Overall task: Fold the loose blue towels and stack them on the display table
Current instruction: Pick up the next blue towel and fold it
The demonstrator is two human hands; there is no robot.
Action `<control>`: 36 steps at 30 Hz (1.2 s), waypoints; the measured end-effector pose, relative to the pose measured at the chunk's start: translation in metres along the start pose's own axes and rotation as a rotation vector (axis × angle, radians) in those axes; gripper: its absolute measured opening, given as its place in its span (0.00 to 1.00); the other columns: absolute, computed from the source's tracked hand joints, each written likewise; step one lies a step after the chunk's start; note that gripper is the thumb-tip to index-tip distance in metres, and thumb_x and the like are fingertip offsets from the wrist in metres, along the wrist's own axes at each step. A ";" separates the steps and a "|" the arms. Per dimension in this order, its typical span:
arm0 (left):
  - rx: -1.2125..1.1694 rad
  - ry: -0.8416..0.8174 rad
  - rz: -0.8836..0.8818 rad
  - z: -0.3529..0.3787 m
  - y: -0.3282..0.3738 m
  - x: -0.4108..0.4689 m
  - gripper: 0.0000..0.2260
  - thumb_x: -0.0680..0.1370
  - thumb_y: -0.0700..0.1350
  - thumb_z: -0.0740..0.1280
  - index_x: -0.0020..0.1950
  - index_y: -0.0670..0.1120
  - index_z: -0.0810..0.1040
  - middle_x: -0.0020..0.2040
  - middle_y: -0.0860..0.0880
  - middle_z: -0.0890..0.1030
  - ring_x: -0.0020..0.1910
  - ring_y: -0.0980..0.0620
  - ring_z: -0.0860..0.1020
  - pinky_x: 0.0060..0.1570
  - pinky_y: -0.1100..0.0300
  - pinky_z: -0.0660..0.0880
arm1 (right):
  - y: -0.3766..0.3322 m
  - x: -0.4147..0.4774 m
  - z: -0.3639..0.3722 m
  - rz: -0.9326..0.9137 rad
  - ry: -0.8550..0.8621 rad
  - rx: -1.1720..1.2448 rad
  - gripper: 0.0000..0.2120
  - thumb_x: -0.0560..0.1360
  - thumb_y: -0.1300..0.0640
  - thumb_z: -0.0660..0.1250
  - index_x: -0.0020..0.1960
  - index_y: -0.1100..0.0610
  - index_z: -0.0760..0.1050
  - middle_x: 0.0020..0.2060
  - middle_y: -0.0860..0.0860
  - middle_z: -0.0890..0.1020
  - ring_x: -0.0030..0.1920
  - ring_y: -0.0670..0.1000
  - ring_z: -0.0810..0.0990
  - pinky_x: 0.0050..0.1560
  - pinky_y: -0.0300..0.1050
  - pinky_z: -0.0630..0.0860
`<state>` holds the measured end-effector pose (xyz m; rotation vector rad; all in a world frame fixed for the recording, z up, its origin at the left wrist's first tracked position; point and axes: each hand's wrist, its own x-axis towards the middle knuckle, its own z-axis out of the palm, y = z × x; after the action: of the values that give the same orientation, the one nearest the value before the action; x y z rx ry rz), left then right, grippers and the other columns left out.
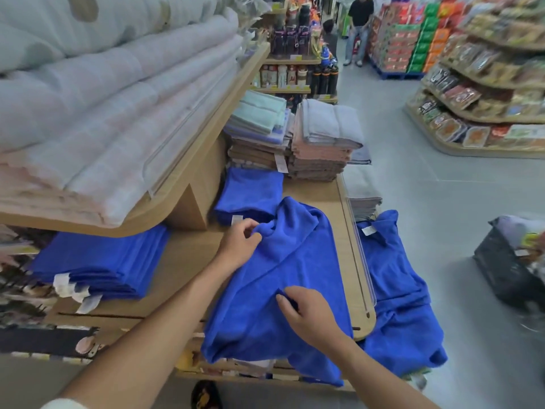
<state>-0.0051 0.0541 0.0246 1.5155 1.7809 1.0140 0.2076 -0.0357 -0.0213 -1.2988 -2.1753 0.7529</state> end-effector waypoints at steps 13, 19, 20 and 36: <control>0.393 -0.022 0.062 -0.067 -0.043 -0.100 0.07 0.71 0.55 0.61 0.40 0.57 0.77 0.40 0.62 0.81 0.43 0.58 0.78 0.43 0.56 0.75 | 0.003 -0.002 0.003 -0.076 0.008 -0.013 0.20 0.80 0.46 0.60 0.34 0.54 0.60 0.28 0.50 0.69 0.30 0.52 0.68 0.30 0.42 0.57; 0.553 -0.095 -0.408 -0.061 -0.040 -0.052 0.19 0.74 0.65 0.65 0.56 0.54 0.74 0.57 0.54 0.75 0.57 0.47 0.78 0.54 0.53 0.74 | 0.002 -0.002 0.003 -0.081 0.012 0.012 0.20 0.80 0.46 0.61 0.34 0.52 0.60 0.28 0.50 0.70 0.30 0.51 0.69 0.30 0.40 0.58; 0.556 -0.164 -0.416 -0.062 -0.041 -0.048 0.18 0.73 0.64 0.67 0.56 0.53 0.76 0.57 0.54 0.76 0.57 0.47 0.79 0.56 0.53 0.75 | 0.002 -0.002 0.003 -0.079 0.013 0.015 0.20 0.80 0.46 0.61 0.33 0.51 0.59 0.28 0.49 0.70 0.30 0.52 0.69 0.29 0.40 0.58; -0.642 -0.170 -0.217 -0.074 0.063 -0.074 0.12 0.82 0.40 0.66 0.62 0.35 0.79 0.52 0.40 0.82 0.50 0.44 0.79 0.47 0.54 0.74 | -0.057 -0.002 -0.059 -0.141 -0.262 0.468 0.17 0.84 0.51 0.62 0.41 0.59 0.71 0.33 0.50 0.66 0.35 0.50 0.64 0.37 0.45 0.63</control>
<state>-0.0190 -0.0273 0.1145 0.9549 1.2888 1.1581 0.2121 -0.0479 0.0595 -0.8376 -2.0779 1.3363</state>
